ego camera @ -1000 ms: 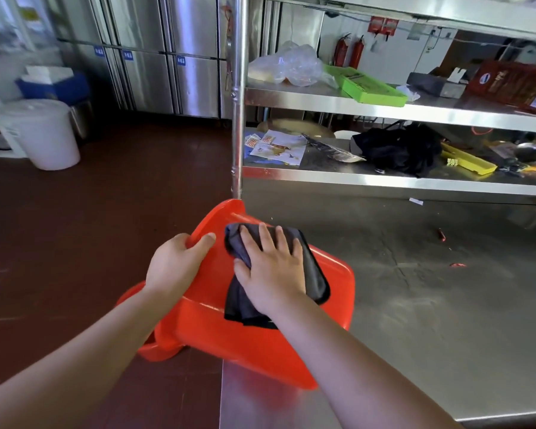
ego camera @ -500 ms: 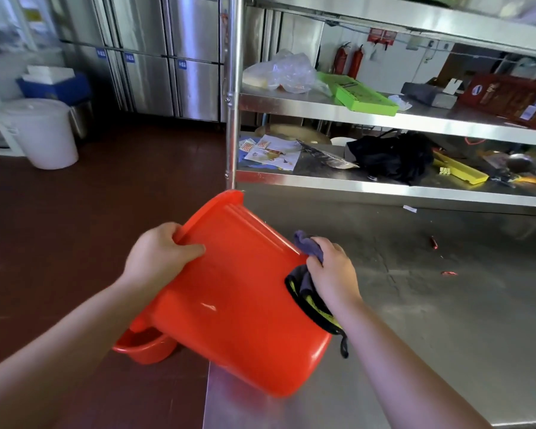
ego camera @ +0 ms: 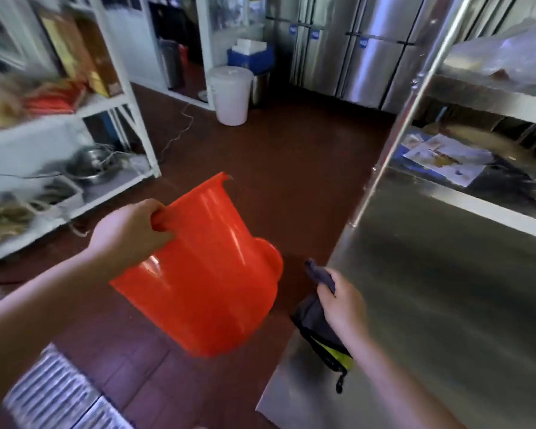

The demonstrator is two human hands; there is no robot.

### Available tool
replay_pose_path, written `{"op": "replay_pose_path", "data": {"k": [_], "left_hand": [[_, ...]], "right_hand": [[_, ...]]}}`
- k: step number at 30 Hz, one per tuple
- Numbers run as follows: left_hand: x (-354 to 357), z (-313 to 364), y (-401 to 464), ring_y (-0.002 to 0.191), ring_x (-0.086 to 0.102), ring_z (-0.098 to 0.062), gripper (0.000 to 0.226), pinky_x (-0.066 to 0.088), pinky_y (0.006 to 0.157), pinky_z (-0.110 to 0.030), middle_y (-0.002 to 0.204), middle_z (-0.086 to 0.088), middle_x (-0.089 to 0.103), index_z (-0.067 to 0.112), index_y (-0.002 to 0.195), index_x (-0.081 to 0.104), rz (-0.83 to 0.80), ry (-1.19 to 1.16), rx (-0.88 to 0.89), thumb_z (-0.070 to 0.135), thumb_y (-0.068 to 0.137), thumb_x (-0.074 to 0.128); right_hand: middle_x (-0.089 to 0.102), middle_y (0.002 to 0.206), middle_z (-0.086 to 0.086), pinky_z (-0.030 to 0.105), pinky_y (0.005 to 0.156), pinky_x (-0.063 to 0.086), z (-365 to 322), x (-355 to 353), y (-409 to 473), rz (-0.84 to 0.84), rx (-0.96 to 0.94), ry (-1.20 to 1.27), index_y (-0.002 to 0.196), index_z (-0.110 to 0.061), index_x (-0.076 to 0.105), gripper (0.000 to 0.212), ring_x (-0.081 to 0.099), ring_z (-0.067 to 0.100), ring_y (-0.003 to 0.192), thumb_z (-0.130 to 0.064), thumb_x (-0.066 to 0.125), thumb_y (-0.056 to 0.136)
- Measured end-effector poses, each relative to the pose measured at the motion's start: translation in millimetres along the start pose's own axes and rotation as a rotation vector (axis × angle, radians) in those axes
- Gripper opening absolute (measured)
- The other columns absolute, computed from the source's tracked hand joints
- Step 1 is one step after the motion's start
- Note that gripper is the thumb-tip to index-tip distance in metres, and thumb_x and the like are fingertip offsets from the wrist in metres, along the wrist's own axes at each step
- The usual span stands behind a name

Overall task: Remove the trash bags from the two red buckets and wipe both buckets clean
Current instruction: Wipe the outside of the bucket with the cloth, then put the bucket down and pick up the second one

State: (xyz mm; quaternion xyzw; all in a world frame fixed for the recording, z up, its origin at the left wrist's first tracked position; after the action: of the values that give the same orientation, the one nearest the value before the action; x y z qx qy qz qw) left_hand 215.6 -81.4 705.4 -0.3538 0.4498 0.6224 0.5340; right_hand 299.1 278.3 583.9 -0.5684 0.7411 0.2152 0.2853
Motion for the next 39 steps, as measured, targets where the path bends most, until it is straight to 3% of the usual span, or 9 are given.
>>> {"op": "replay_pose_path", "data": {"k": [2, 5, 11, 16, 25, 29, 31, 34, 39], "left_hand": [[8, -46, -7, 0.07, 0.054, -0.025, 0.03, 0.033, 0.057, -0.029, 0.072, 0.001, 0.058, 0.024, 0.09, 0.059, -0.011, 0.097, -0.082, 0.034, 0.066, 0.074], [31, -114, -9, 0.082, 0.063, -0.029, 0.031, 0.032, 0.056, -0.029, 0.084, -0.005, 0.067, 0.022, 0.09, 0.057, -0.078, 0.226, -0.167, 0.035, 0.067, 0.072], [106, -232, 29, 0.091, 0.066, -0.024, 0.033, 0.042, 0.06, -0.029, 0.092, -0.001, 0.07, 0.023, 0.097, 0.056, -0.249, 0.377, -0.153, 0.04, 0.07, 0.065], [204, -312, 74, 0.088, 0.066, -0.025, 0.018, 0.046, 0.062, -0.031, 0.086, 0.001, 0.066, 0.021, 0.098, 0.048, -0.496, 0.34, -0.104, 0.028, 0.082, 0.049], [391, -396, 128, 0.097, 0.065, -0.027, 0.03, 0.047, 0.069, -0.036, 0.103, -0.002, 0.066, 0.017, 0.12, 0.048, -0.711, 0.384, 0.014, 0.016, 0.091, 0.039], [476, -408, 138, 0.093, 0.067, -0.026, 0.028, 0.04, 0.06, -0.032, 0.1, -0.001, 0.066, 0.017, 0.118, 0.047, -0.802, 0.441, 0.083, 0.011, 0.092, 0.037], [503, -408, 149, 0.08, 0.069, -0.026, 0.026, 0.037, 0.053, -0.03, 0.091, -0.004, 0.067, 0.014, 0.112, 0.053, -0.731, 0.439, 0.132, 0.007, 0.087, 0.048], [539, -404, 160, 0.035, 0.055, -0.025, 0.022, 0.032, 0.03, -0.02, 0.048, -0.007, 0.054, 0.006, 0.07, 0.062, -0.562, 0.366, 0.259, -0.009, 0.055, 0.068], [593, -413, 140, 0.033, 0.052, -0.024, 0.011, 0.03, 0.025, -0.021, 0.05, -0.008, 0.05, 0.008, 0.072, 0.052, -0.46, 0.229, 0.284, 0.004, 0.065, 0.045]], "right_hand": [[0.06, 0.094, -0.015, 0.008, 0.065, 0.036, -15, 33, 7, -0.086, -0.043, 0.004, 0.109, -0.036, 0.058, 0.027, 0.055, 0.006, 0.086, -0.017, 0.056, 0.09], [0.062, 0.111, -0.006, 0.027, 0.084, 0.044, -28, 83, 20, -0.207, -0.05, -0.009, 0.116, -0.029, 0.058, 0.028, 0.059, 0.013, 0.102, -0.018, 0.054, 0.09], [0.056, 0.124, -0.005, 0.027, 0.085, 0.041, -43, 180, 66, -0.297, 0.017, -0.139, 0.128, -0.03, 0.052, 0.035, 0.056, 0.016, 0.11, -0.025, 0.05, 0.094], [0.055, 0.127, -0.004, 0.027, 0.085, 0.04, -47, 272, 106, -0.341, 0.2, -0.147, 0.131, -0.028, 0.05, 0.036, 0.054, 0.018, 0.115, -0.024, 0.051, 0.095], [0.062, 0.113, -0.006, 0.028, 0.081, 0.037, 5, 392, 166, -0.316, 0.377, -0.142, 0.116, -0.03, 0.058, 0.031, 0.057, 0.02, 0.11, -0.015, 0.057, 0.09], [0.063, 0.119, -0.002, 0.028, 0.082, 0.037, 53, 437, 196, -0.329, 0.442, -0.151, 0.123, -0.025, 0.057, 0.032, 0.056, 0.021, 0.111, -0.017, 0.055, 0.092], [0.062, 0.12, -0.002, 0.029, 0.084, 0.038, 78, 458, 210, -0.334, 0.465, -0.153, 0.127, -0.023, 0.055, 0.035, 0.056, 0.022, 0.113, -0.018, 0.054, 0.092], [0.064, 0.114, -0.003, 0.03, 0.081, 0.039, 114, 492, 229, -0.34, 0.488, -0.13, 0.124, -0.025, 0.057, 0.032, 0.058, 0.019, 0.106, -0.019, 0.052, 0.093], [0.064, 0.112, -0.004, 0.029, 0.085, 0.039, 169, 529, 244, -0.319, 0.544, -0.085, 0.127, -0.024, 0.056, 0.036, 0.057, 0.015, 0.107, -0.013, 0.052, 0.093]]}}
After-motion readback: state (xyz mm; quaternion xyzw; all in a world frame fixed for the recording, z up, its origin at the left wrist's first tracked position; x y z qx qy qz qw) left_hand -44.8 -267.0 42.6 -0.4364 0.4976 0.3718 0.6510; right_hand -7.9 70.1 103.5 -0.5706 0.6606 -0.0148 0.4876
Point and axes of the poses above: each hand's wrist, its own y-axis towards the middle knuckle, its own x-axis out of the palm, z = x × y, the point moved 8 cm from there along y, towards the middle knuckle
